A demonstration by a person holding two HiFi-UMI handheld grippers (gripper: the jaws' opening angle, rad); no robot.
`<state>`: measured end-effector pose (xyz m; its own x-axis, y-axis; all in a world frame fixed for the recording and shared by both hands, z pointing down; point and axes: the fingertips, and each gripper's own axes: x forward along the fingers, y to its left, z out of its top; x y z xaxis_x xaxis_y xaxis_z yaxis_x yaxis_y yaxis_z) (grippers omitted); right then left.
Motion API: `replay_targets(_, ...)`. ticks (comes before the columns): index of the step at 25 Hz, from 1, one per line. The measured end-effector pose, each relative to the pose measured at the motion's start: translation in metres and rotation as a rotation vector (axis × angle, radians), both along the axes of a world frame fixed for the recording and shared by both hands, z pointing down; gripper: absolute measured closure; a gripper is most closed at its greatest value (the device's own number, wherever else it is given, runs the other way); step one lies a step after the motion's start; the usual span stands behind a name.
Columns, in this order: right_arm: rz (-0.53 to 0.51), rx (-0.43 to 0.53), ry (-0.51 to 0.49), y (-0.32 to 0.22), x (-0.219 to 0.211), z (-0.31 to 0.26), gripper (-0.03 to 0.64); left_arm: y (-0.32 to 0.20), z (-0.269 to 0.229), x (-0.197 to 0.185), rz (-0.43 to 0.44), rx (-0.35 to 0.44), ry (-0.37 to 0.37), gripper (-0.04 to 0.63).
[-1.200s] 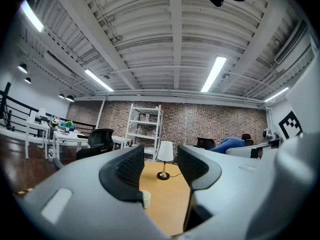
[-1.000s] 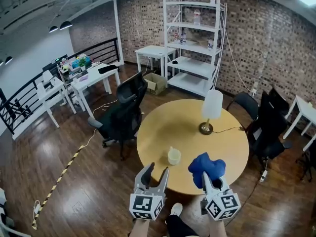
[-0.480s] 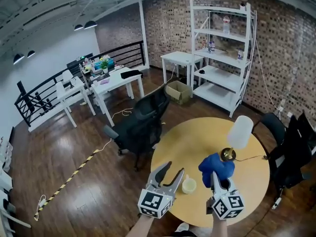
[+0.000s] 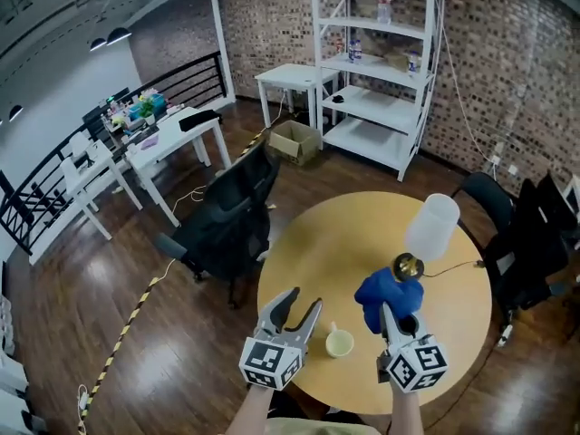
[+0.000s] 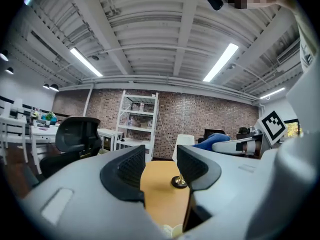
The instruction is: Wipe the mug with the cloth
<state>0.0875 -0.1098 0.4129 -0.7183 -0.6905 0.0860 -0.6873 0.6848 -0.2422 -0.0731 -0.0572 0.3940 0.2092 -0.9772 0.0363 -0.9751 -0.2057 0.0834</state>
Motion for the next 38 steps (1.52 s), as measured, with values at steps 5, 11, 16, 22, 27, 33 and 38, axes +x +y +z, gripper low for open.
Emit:
replay_targets(5, 0.173, -0.064, 0.046, -0.014, 0.019, 0.027, 0.555, -0.042, 0.062, -0.008, 0.191, -0.127, -0.084, 0.420)
replay_targets(11, 0.308, -0.189, 0.148, 0.012, 0.038, 0.075, 0.555, -0.064, 0.182, -0.002, 0.440, -0.296, -0.341, 0.373)
replay_targets(16, 0.396, -0.315, 0.183, 0.030, 0.051, 0.120, 0.555, -0.047, 0.278, 0.025, 0.785, -0.455, -0.517, 0.294)
replay_targets(22, 0.446, -0.379, 0.191, 0.035, 0.058, 0.143, 0.555, -0.037, 0.333, 0.046, 0.916, -0.546, -0.574, 0.331)
replay_targets(27, 0.441, -0.411, 0.231, 0.040, 0.055, 0.160, 0.555, -0.038, 0.345, 0.060, 0.942, -0.570, -0.502, 0.390)
replay_targets(33, 0.437, -0.493, 0.254, 0.051, 0.059, 0.197, 0.555, -0.038, 0.351, 0.077, 0.965, -0.580, -0.473, 0.497)
replay_targets(38, 0.261, -0.495, 0.307, 0.042, 0.052, 0.230, 0.555, -0.041, 0.352, 0.084, 0.979, -0.578, -0.415, 0.541)
